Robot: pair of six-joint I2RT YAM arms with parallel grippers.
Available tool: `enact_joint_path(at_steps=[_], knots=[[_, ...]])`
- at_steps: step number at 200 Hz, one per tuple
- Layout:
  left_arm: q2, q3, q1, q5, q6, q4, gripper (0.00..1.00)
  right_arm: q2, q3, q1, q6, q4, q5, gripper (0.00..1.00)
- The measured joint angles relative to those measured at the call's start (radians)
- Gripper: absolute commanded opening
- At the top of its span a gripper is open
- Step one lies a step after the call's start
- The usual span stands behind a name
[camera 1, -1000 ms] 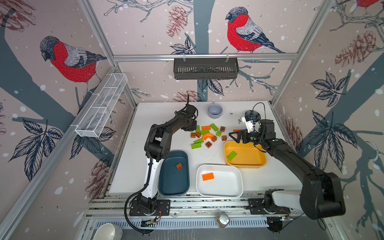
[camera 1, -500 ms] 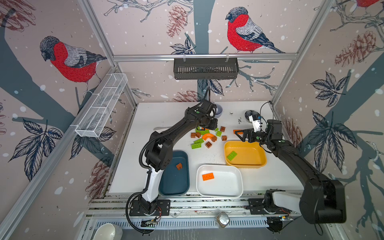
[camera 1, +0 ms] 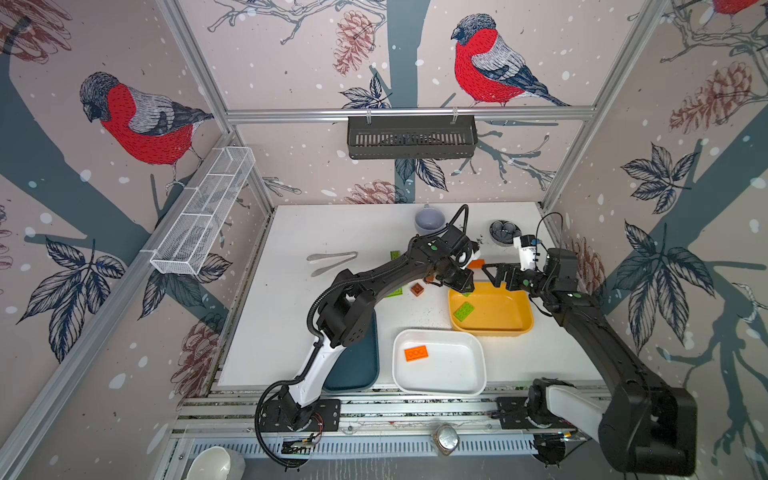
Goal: Sort the legos into containers by color
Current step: 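Carry the lime-green brick over the yellow tray and release it, then move the left gripper back to the pile and grasp a brown brick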
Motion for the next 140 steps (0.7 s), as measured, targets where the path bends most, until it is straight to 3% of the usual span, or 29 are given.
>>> enact_joint_path(at_steps=[15,58,140], knots=[[-0.005,-0.011,0.002,0.000,-0.001,-0.005,0.68,-0.005,0.000,-0.003,0.000,-0.002,0.006,0.99],[-0.056,-0.013,0.042,-0.028,0.034,-0.059,0.70,-0.007,0.001,-0.006,0.000,-0.003,0.009,0.99],[-0.196,-0.146,0.306,-0.272,0.130,-0.158,0.69,0.035,0.025,0.019,0.000,0.000,-0.017,0.99]])
